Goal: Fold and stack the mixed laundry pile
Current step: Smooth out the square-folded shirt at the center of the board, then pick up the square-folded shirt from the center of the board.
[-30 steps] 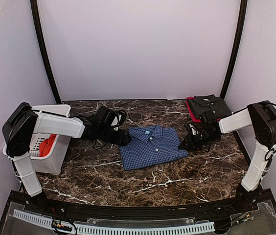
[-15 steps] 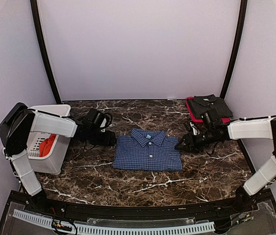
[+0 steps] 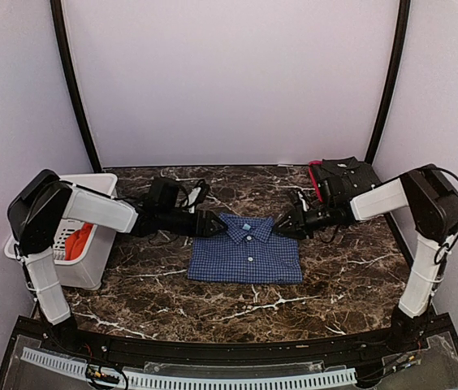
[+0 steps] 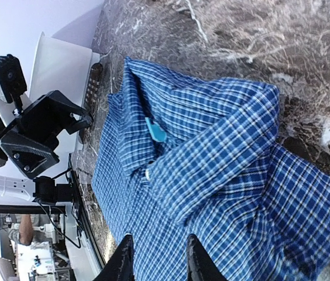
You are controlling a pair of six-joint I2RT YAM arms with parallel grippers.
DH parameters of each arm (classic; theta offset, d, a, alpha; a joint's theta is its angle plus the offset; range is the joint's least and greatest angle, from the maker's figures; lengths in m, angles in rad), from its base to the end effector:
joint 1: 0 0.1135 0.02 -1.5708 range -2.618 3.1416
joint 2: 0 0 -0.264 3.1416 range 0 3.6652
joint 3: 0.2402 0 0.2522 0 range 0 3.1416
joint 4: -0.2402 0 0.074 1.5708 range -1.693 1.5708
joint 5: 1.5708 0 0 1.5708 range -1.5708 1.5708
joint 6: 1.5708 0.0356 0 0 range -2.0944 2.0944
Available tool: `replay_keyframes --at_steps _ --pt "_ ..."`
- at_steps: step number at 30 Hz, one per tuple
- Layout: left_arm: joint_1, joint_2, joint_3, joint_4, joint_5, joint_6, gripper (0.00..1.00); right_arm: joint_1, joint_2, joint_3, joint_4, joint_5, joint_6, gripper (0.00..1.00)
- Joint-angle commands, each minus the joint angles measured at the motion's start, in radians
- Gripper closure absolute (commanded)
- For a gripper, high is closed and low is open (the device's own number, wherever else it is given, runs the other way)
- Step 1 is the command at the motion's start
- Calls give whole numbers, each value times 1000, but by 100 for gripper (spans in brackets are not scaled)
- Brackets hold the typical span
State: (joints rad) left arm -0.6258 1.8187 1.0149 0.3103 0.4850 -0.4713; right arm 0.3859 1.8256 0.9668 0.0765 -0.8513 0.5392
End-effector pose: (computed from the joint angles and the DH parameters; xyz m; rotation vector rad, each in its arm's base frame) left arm 0.3071 -0.2424 0.1847 0.4925 2.1614 -1.1462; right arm 0.3245 0.1607 0.1540 -0.2704 2.4533 1.4343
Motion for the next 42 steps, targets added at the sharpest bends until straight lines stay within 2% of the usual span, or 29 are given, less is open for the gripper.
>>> replay_keyframes --at_steps 1,9,11,14,18,21,24,28,32,36,42 --pt "9 121 14 136 64 -93 36 -47 132 4 229 -106 86 75" --pt "104 185 -20 84 -102 -100 40 -134 235 13 206 -55 60 74" --pt "117 158 -37 90 -81 -79 37 -137 188 6 211 -66 70 74" --pt "104 37 -45 75 -94 4 32 -133 45 8 133 -44 41 70" --pt "-1 -114 -10 -57 -227 225 25 -135 -151 -25 -26 10 -2 61" --pt "-145 -143 40 -151 -340 450 25 -135 -271 -96 -100 69 -4 58" --pt "-245 -124 60 -156 -384 589 26 -136 -368 -183 -113 77 34 57" --pt "-383 -47 106 -134 -399 745 30 -136 -454 -288 -97 81 90 56" --pt "-469 80 210 -159 -420 868 34 -136 -497 -371 -67 71 143 55" --pt "-513 201 305 -182 -460 968 39 -137 -518 -451 14 48 200 55" --pt "-522 323 396 -200 -473 1014 48 -136 -538 -506 38 56 236 55"
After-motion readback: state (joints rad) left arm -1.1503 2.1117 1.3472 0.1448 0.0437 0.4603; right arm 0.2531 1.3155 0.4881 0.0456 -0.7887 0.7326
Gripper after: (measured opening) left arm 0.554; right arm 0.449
